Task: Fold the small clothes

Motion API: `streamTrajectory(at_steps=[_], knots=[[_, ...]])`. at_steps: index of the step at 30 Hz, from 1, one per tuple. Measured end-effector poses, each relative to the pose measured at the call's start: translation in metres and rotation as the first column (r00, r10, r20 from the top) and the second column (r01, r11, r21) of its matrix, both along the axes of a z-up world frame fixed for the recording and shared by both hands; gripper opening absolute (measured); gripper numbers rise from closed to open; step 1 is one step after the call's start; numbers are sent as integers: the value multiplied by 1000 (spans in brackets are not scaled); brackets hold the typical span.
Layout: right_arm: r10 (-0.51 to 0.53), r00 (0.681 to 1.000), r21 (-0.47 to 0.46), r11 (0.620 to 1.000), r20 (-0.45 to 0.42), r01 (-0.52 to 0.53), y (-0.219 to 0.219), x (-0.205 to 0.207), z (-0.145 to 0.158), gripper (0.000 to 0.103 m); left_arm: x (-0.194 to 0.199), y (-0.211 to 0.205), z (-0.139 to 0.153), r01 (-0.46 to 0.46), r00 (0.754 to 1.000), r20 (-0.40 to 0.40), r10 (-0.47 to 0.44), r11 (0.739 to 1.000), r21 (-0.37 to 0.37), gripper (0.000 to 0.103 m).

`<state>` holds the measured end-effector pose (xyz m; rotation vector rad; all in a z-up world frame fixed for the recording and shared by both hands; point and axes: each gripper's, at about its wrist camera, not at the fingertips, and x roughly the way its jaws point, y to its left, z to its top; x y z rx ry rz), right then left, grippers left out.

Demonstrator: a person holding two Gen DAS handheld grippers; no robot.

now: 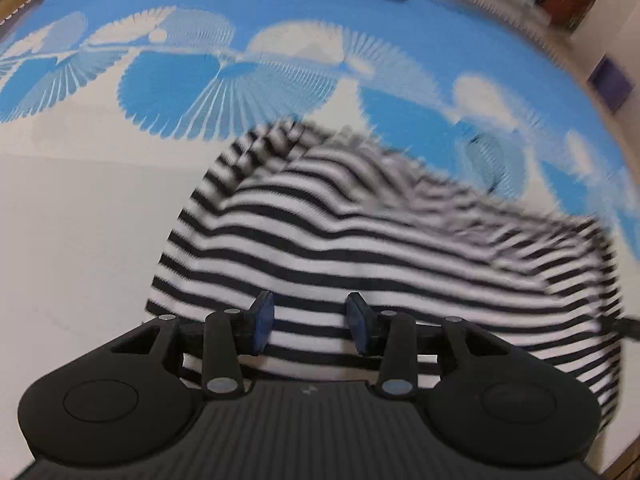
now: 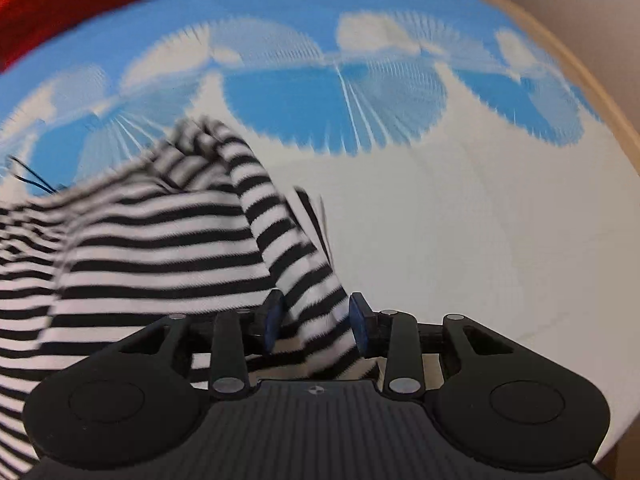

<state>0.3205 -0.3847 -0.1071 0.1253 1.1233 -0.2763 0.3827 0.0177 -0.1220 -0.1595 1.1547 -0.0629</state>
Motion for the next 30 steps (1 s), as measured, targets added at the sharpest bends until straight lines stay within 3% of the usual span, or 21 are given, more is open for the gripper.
streamTrajectory(at_steps=[3, 10, 17, 23, 30], knots=[[-13, 1000, -3, 1000, -22, 13, 3, 8, -7, 44, 5, 1, -10, 10, 999, -44, -9, 1000, 29, 47], [-22, 1000, -19, 1000, 4, 22, 4, 12, -1, 44, 2, 7, 7, -12, 999, 44, 13, 1000, -4, 46], [-17, 976, -96, 995, 216, 39, 13, -11, 48, 44, -12, 20, 30, -48, 989, 141, 49, 999, -10, 46], [4, 936, 2, 1000, 352, -5, 23, -58, 93, 46, -34, 35, 47, -24, 978, 207, 17, 999, 32, 46], [56, 900, 20, 997, 432, -72, 29, -122, 122, 46, -72, 44, 68, -39, 969, 247, 11, 993, 107, 46]])
